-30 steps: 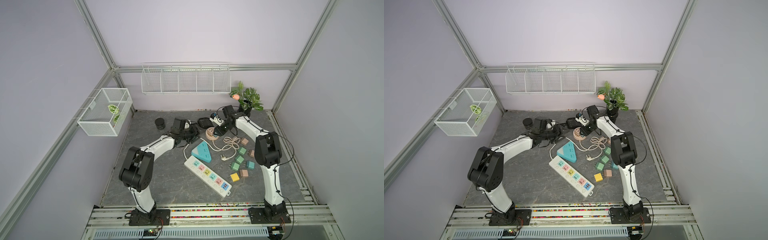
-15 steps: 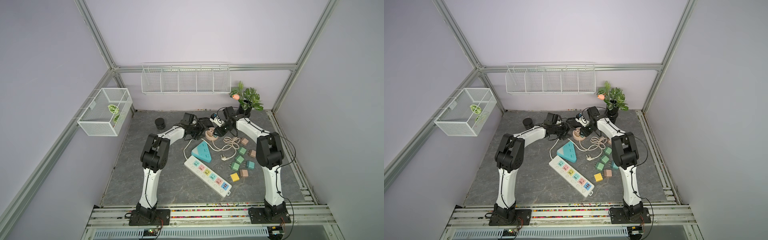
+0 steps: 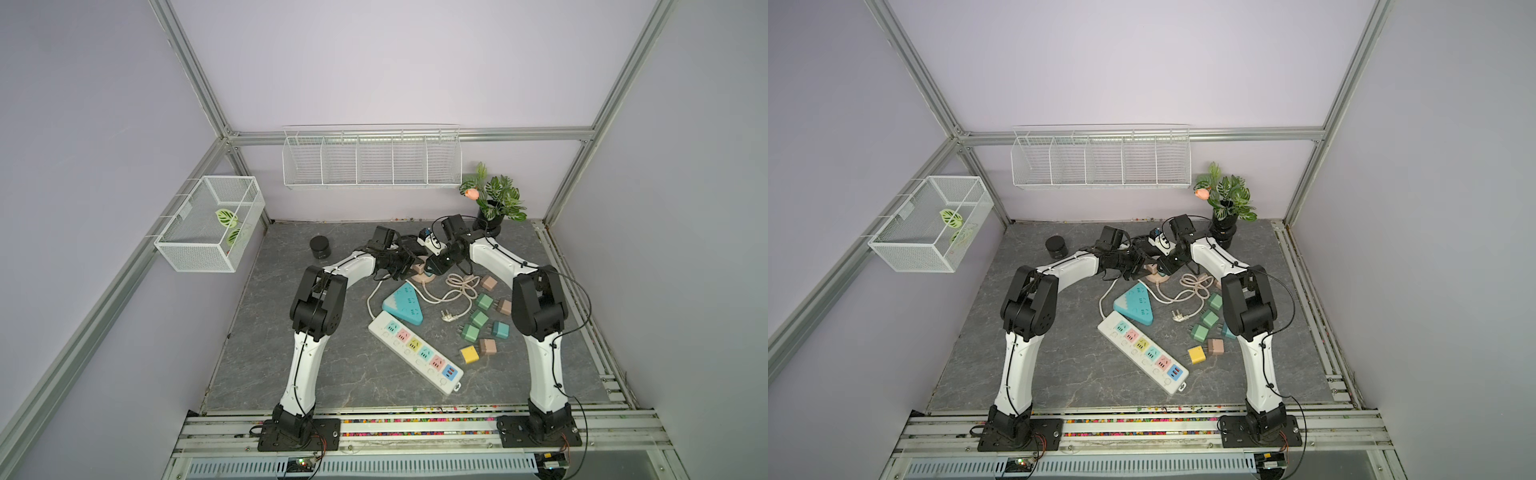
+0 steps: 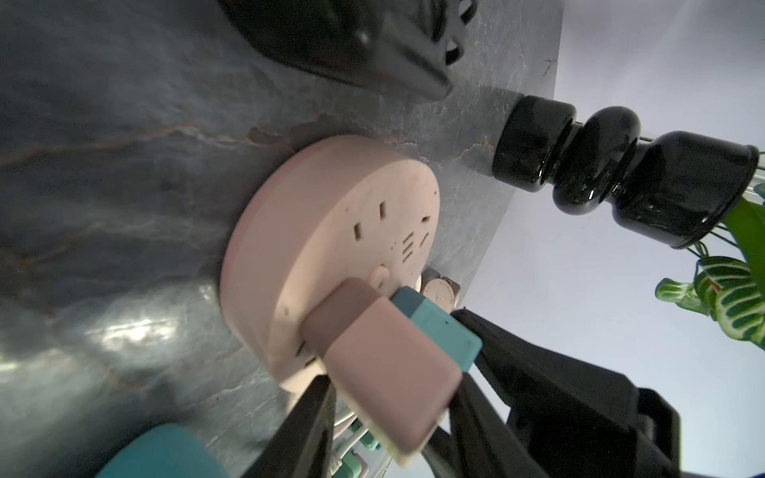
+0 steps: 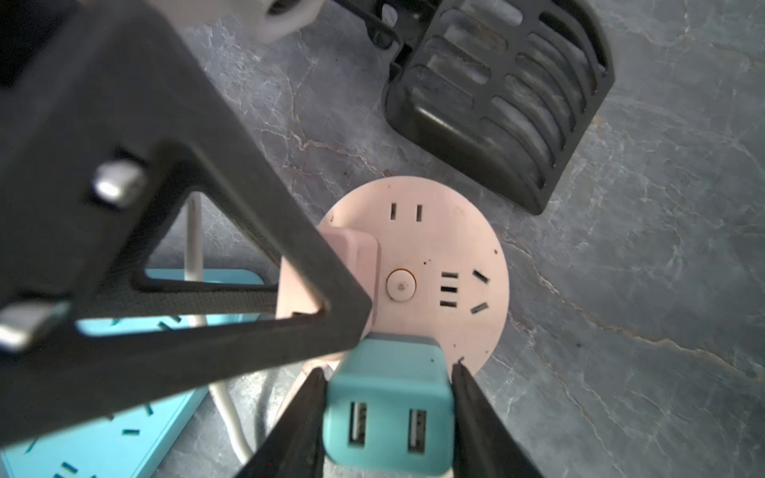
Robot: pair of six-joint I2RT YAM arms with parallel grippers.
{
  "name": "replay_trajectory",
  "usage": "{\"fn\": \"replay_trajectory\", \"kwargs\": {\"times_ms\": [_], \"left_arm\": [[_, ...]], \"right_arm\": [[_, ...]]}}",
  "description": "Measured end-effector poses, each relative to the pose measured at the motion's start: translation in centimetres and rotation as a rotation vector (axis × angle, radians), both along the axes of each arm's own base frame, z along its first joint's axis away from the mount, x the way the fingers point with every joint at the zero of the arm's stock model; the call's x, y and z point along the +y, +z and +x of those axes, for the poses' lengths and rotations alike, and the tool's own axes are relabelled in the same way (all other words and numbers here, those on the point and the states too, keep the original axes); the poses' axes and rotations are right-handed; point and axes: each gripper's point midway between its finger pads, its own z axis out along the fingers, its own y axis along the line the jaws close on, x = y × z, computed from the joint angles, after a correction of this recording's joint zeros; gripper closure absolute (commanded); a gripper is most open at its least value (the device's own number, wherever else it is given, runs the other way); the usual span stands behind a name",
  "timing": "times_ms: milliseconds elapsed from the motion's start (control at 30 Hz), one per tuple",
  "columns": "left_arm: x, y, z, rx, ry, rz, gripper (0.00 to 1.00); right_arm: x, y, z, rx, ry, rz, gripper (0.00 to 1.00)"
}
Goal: Pull the plug off the socket
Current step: Remove the plug from the socket.
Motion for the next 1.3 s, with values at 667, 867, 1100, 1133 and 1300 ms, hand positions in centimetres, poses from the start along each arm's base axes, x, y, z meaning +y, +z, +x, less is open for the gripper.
{"fn": "replay_trajectory", "kwargs": {"times_ms": [667,867,1100,1133,1300], "left_arm": [[0.6,0.4,-1.8,0.071,-0.018,0.013,0.61],[0.4,0.2,-2.0,0.083,-0.038,0.005,0.61],[0.1,0.3,-2.1,0.077,-0.044,0.005,0.61],[0.1,0.3,-2.1,0.08,-0.046,0.004,0.61],[0.3,0.4,-2.2,0.086,-0.052,-0.003,0.61]], "right_arm": [[0.7,0.5,-3.1,-0.13,-0.052,-0.131,0.75],[-0.4,0.6,-2.8,-0.107,-0.144,-0.079,0.76],[0.2,0.8,-3.5,-0.129,-0.124,-0.047,0.75],[0.4,0.8,-3.7,-0.153,-0.119,-0.069,0.75],[0.8,1.0,-3.9,-0.21,-0.136,-0.138,0.75]]}}
